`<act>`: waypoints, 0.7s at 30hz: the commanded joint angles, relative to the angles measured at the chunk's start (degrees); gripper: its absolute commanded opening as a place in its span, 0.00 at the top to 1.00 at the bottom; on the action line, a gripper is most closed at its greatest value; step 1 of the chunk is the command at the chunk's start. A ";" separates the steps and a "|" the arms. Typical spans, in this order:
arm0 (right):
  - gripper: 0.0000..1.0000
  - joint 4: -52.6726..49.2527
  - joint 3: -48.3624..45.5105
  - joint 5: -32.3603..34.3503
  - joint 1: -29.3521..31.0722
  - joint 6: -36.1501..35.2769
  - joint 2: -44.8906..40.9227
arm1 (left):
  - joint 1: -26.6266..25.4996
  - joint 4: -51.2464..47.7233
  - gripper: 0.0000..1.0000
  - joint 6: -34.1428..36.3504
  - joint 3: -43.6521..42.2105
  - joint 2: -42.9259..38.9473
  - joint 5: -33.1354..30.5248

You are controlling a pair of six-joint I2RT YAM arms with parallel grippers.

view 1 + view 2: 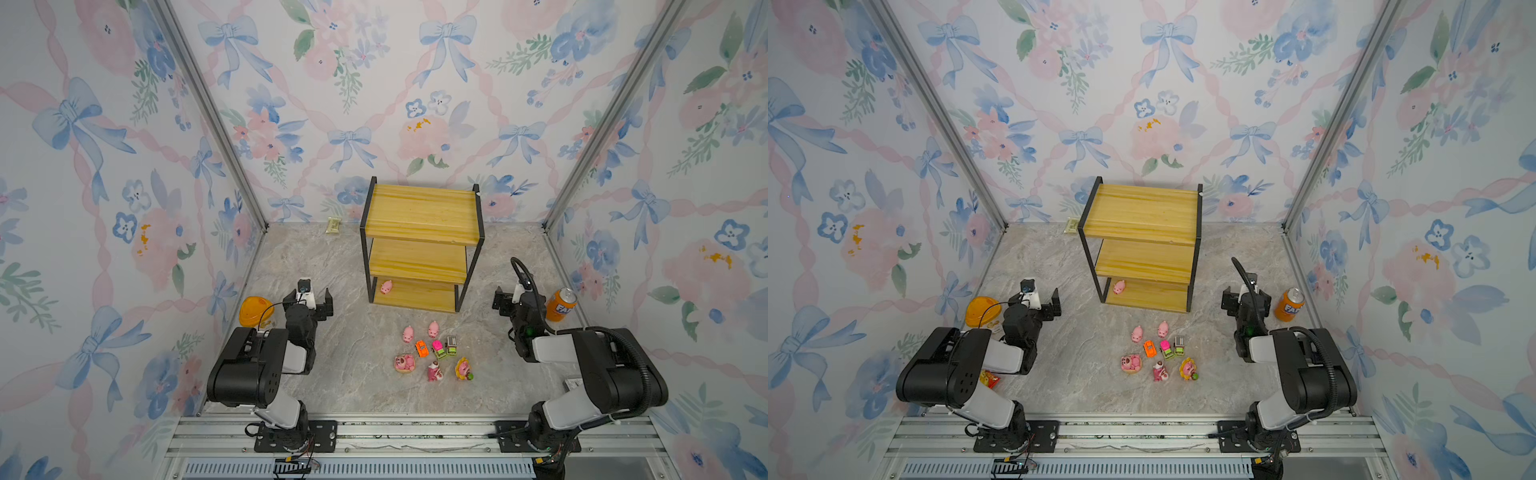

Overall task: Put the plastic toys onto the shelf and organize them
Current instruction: 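Lower both grippers from rest toward the toy cluster in front of the shelf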

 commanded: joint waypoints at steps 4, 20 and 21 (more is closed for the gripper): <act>0.03 1.54 0.82 -0.63 -0.23 -0.20 0.52 | -0.15 0.70 0.02 -0.88 0.13 0.05 -0.39; 0.03 2.06 0.65 0.01 0.12 -0.38 0.59 | 0.28 0.40 0.02 -0.96 0.21 -0.08 0.67; 0.03 2.22 0.52 0.29 0.21 -0.45 0.52 | 0.28 0.41 0.02 -0.97 0.25 -0.03 0.65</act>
